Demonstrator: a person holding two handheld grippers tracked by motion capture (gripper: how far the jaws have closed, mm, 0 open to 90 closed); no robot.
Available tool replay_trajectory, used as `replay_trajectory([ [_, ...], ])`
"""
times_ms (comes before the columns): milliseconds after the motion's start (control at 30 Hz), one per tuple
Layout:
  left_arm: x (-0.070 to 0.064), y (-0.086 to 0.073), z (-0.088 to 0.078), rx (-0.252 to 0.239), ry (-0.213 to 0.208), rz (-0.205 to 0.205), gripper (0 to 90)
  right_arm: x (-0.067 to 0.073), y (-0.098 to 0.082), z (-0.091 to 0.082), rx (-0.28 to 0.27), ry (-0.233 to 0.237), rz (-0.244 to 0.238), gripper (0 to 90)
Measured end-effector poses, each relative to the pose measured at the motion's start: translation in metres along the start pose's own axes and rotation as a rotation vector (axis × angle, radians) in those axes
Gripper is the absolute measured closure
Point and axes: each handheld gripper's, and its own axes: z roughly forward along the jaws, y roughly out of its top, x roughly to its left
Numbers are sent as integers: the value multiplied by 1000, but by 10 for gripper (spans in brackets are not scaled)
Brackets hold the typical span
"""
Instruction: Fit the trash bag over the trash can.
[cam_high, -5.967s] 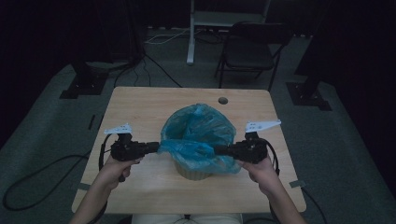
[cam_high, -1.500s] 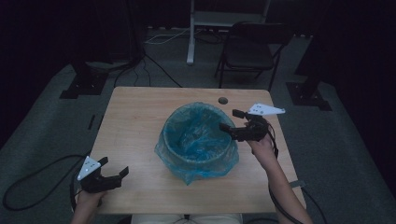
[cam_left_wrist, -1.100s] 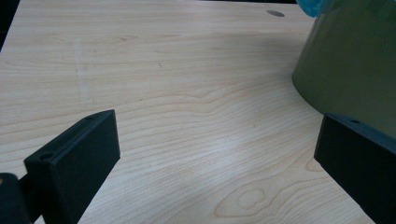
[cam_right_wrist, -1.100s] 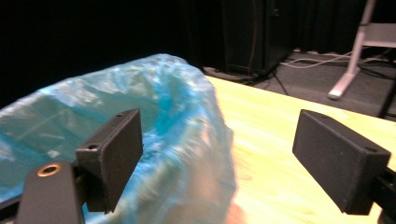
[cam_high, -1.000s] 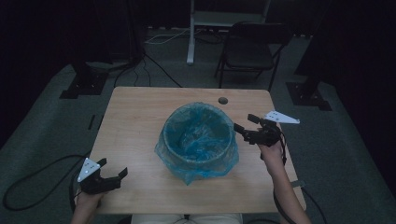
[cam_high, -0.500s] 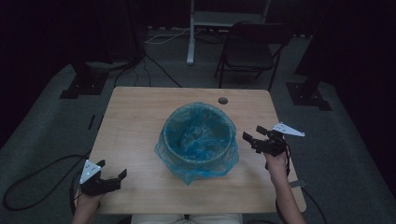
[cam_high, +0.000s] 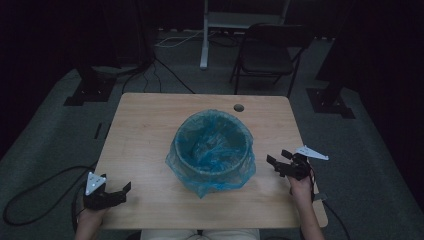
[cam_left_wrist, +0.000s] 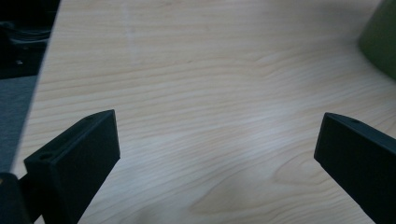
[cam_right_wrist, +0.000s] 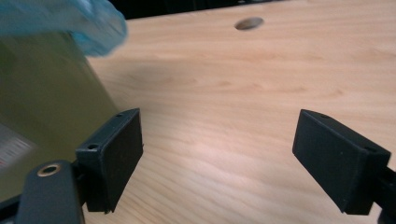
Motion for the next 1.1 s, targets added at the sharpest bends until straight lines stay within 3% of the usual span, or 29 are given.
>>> replay_trajectory([
  [133,4,-3,-4,3,9,-16,7,-5,-10,-4,18,-6,2,157],
  [233,10,-6,-10,10,34,-22,7,-11,-23,-13,44,-26,10,157],
  [433,14,-12,-19,7,45,-31,8,-18,-39,-29,67,-66,33,157],
  [633,11,-18,-28,18,54,6,7,-19,-53,-47,82,-101,33,157],
  [733,9,-20,-31,26,60,23,8,-19,-59,-56,83,-117,31,157],
  [900,7,-24,-32,1,59,1,8,-20,-67,-68,57,-150,53,157],
  [1100,7,-27,-31,1,61,7,8,-24,-71,-72,56,-179,74,158],
])
